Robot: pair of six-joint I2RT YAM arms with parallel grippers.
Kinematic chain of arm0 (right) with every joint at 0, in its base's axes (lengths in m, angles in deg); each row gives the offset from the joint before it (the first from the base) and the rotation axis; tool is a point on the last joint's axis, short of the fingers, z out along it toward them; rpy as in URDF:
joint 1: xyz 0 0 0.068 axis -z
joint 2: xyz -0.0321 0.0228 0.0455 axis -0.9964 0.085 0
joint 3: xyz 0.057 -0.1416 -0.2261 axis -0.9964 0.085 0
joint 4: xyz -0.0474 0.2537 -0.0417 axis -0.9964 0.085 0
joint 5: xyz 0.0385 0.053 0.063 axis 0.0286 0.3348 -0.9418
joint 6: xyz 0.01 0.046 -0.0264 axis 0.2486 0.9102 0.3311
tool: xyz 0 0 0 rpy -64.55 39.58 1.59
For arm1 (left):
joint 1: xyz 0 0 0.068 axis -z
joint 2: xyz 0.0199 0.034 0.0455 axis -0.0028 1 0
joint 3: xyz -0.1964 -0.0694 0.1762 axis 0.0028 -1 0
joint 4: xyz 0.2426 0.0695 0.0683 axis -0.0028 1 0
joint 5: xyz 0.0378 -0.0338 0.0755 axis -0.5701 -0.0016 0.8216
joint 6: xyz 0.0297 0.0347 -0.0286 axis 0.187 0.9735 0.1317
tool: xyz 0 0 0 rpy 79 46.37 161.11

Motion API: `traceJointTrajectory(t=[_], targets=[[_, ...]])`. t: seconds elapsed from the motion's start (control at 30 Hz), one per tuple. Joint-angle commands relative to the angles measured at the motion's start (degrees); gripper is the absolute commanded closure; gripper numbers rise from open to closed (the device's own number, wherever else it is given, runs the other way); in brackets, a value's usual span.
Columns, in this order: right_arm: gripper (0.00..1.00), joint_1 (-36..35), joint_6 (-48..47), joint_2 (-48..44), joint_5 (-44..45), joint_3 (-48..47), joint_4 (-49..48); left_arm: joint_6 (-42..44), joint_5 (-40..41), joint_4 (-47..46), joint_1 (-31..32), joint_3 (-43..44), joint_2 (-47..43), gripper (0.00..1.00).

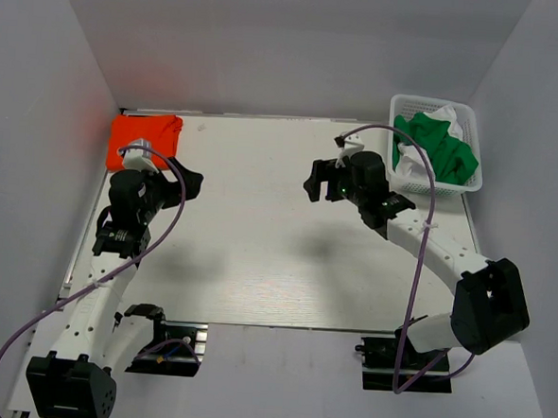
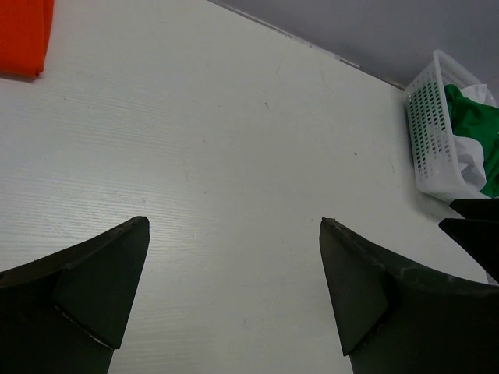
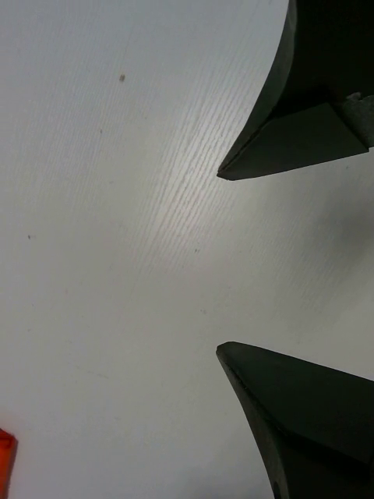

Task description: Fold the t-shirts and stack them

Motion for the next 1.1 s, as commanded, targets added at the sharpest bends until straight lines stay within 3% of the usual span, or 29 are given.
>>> traceJointTrajectory(t=[0.0, 0.1, 0.2, 0.57, 0.8, 1.07], targets=[[0.10, 0.7, -2.5, -2.0, 8.0, -3.8, -2.4, 1.0, 0.1, -2.1, -0.1, -0.8, -1.3, 0.00], [0.10, 2.0, -1.5, 0.1, 16.2, -8.5, 2.3, 1.0, 0.1, -2.1, -0.1, -0.8, -0.3, 0.00], [0.10, 5.1, -2.5, 2.4, 17.6, -12.1, 8.8, 1.0, -0.4, -2.1, -0.1, -0.8, 0.3, 0.00], [0.10, 24.4, -7.8, 18.9, 14.6, -34.4, 27.2, 3.8, -2.1, -3.5, -0.1, -1.9, 3.7, 0.00], [0.10, 30.8, -9.7, 31.2, 14.9, -47.9, 31.5, 5.3, -4.0, -5.0, -0.1, -1.9, 7.1, 0.00], [0.10, 35.4, -17.3, 40.6, 15.3, -53.5, 31.7, 5.9, -2.7, -5.6, -0.6, -1.9, 8.2, 0.00]])
